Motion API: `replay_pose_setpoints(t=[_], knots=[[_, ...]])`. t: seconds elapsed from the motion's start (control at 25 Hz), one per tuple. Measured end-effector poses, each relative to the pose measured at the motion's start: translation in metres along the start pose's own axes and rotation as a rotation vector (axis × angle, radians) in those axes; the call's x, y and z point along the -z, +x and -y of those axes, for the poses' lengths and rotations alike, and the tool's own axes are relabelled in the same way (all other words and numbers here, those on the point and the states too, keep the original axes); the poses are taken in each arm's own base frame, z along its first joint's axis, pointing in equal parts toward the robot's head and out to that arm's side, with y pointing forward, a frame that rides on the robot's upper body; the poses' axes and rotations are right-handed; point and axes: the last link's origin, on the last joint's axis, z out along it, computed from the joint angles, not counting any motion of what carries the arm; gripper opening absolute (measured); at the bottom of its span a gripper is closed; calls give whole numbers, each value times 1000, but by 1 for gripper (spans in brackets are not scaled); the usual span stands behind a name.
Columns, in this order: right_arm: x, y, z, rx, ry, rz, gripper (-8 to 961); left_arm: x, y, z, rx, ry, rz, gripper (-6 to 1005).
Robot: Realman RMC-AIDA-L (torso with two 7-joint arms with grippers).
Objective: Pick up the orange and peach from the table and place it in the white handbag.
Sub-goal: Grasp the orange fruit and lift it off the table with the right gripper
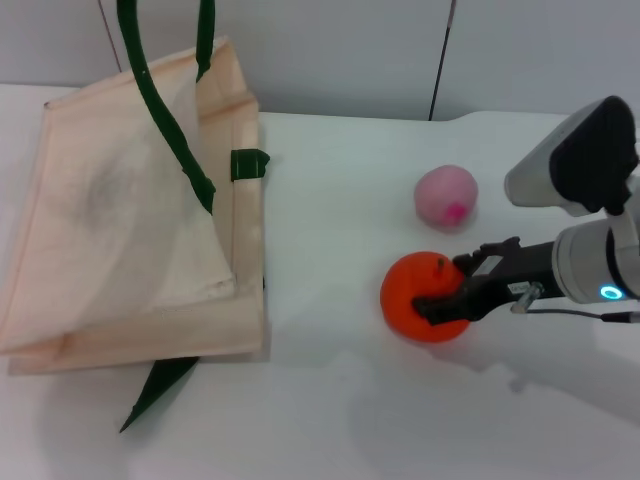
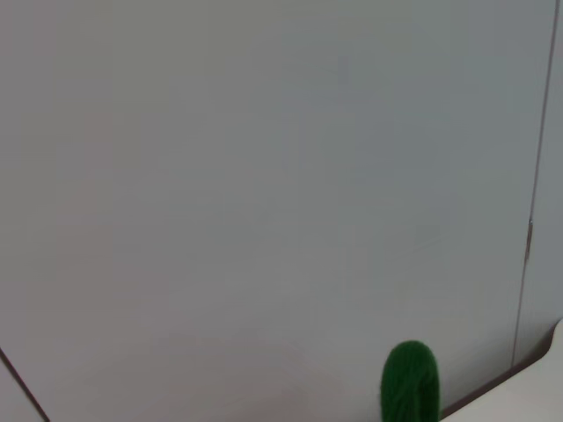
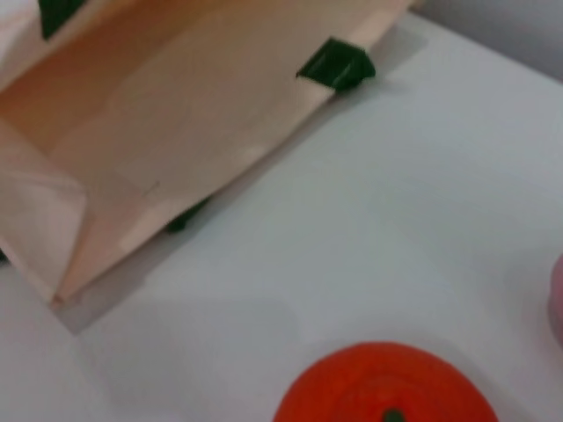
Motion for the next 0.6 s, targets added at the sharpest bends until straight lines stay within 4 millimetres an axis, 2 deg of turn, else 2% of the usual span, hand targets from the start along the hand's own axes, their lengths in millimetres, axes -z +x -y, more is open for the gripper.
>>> replay_pose_setpoints(t=[0.2, 0.4, 0.52, 0.6], knots=[[-9, 3, 5, -4, -6, -50, 824, 0, 0, 0, 0, -1, -1, 131], [-8, 1, 6, -4, -10, -50, 782, 0, -1, 0, 1, -1, 0, 130], [-5, -3, 5, 4, -7, -38, 646, 0, -2, 0, 3, 0, 2, 130], [-3, -5, 5, 11, -3, -27, 626, 0, -2, 1, 3, 0, 3, 130]])
